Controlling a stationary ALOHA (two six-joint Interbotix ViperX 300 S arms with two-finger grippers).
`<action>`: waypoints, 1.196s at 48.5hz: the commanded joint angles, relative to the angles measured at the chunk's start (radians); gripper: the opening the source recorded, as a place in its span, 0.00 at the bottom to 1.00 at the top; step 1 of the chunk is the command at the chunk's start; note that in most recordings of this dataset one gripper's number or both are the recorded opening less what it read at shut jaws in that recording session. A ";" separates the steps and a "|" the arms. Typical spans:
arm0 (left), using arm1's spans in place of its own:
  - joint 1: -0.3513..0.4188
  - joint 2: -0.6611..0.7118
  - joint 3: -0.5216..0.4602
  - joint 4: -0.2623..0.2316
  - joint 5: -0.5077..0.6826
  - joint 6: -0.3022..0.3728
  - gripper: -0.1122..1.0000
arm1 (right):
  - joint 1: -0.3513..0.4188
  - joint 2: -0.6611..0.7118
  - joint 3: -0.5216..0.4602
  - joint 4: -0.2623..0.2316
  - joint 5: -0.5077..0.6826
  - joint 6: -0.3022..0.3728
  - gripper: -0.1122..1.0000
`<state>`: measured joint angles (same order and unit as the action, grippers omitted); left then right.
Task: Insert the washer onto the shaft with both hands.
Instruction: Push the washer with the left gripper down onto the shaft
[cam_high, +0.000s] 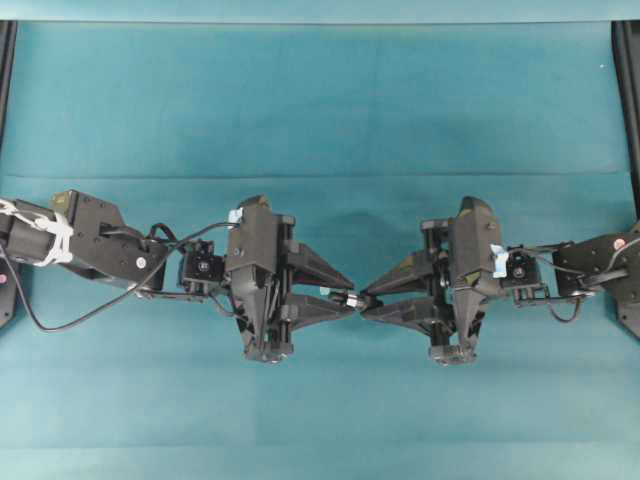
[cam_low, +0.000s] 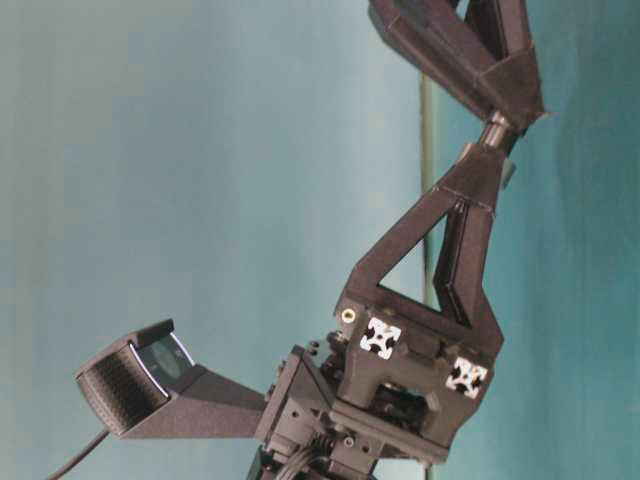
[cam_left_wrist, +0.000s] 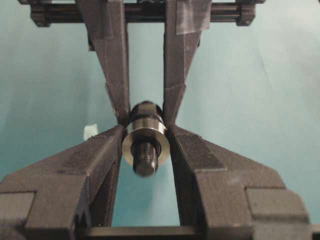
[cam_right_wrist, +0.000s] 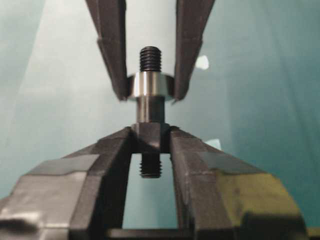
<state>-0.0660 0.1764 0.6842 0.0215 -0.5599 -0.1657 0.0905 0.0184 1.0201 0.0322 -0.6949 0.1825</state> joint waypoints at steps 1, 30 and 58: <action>-0.002 -0.003 -0.017 0.002 -0.005 0.002 0.43 | 0.000 -0.003 -0.025 0.002 -0.015 0.009 0.10; -0.003 0.012 -0.038 0.002 0.020 0.003 0.43 | -0.002 0.003 -0.029 0.002 -0.012 0.009 0.10; -0.002 0.011 -0.080 0.002 0.103 -0.002 0.43 | 0.000 0.003 -0.026 0.000 -0.008 0.008 0.10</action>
<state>-0.0675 0.1948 0.6274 0.0230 -0.4541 -0.1657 0.0936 0.0307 1.0063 0.0322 -0.6934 0.1841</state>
